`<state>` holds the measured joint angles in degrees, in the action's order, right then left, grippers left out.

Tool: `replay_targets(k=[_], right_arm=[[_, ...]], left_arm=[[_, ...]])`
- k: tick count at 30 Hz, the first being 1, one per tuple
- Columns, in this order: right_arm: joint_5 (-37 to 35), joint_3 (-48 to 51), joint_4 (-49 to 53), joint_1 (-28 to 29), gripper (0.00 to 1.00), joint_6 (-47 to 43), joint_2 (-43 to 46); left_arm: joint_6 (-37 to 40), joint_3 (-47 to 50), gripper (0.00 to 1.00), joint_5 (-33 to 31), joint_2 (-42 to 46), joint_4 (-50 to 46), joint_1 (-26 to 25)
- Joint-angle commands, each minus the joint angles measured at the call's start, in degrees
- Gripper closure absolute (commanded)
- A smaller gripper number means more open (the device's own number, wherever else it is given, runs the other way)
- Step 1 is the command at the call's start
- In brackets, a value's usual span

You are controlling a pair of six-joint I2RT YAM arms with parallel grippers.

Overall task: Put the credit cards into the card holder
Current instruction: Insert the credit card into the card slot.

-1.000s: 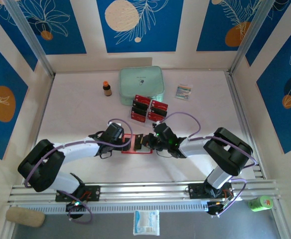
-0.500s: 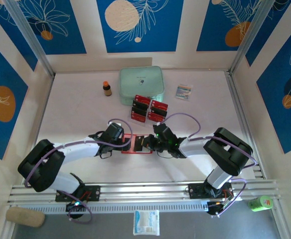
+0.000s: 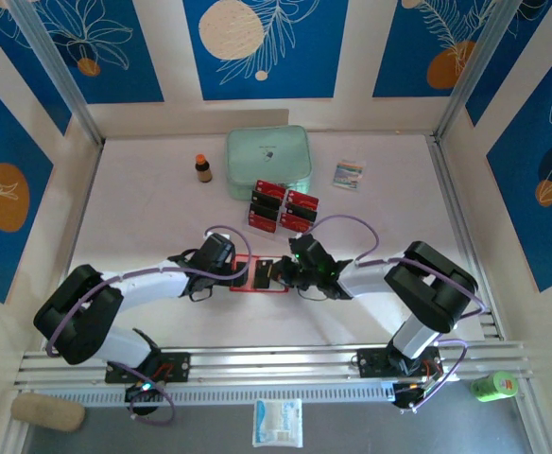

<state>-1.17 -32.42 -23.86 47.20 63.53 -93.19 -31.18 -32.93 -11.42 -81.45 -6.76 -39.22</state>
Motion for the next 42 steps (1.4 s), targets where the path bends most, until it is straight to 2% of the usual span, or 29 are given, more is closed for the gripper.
replay_targets(k=[1,11,13,15,18,20,24,31,42], right_arm=[[1.77,-1.21,3.44,0.52,1.0,0.02,-1.67],[3.86,-3.84,4.71,0.35,1.0,-0.88,-4.45],[4.93,-4.68,6.02,0.02,0.94,-1.92,-3.97],[5.55,-5.46,8.32,-0.56,0.84,-3.46,-2.27],[6.35,-6.88,12.55,-1.96,0.73,-5.8,0.65],[6.86,-7.8,14.95,-2.86,0.7,-7.25,2.33],[7.16,-10.76,20.11,-3.52,0.71,-10.49,3.64],[7.05,-16.09,25.33,-2.48,0.89,-13.54,0.72],[5.59,-19.26,28.59,-0.57,0.97,-13.34,-5.54]], left_arm=[[-1.31,2.18,0.0,0.43,-1.78,-3.02,0.54],[-1.4,2.08,0.0,0.43,-1.61,-3.12,0.54],[-1.43,1.85,0.0,0.57,-1.44,-3.33,0.54],[-1.49,1.6,0.0,0.98,-0.92,-3.74,0.52],[-1.97,0.75,0.0,1.38,0.03,-4.71,0.49],[-2.4,0.05,0.0,1.49,0.65,-5.64,0.55],[-3.68,-0.99,0.0,1.53,1.52,-7.42,0.61],[-5.77,-0.36,0.0,0.46,3.09,-9.4,0.59],[-4.64,2.75,0.0,0.17,3.62,-7.45,1.09]])
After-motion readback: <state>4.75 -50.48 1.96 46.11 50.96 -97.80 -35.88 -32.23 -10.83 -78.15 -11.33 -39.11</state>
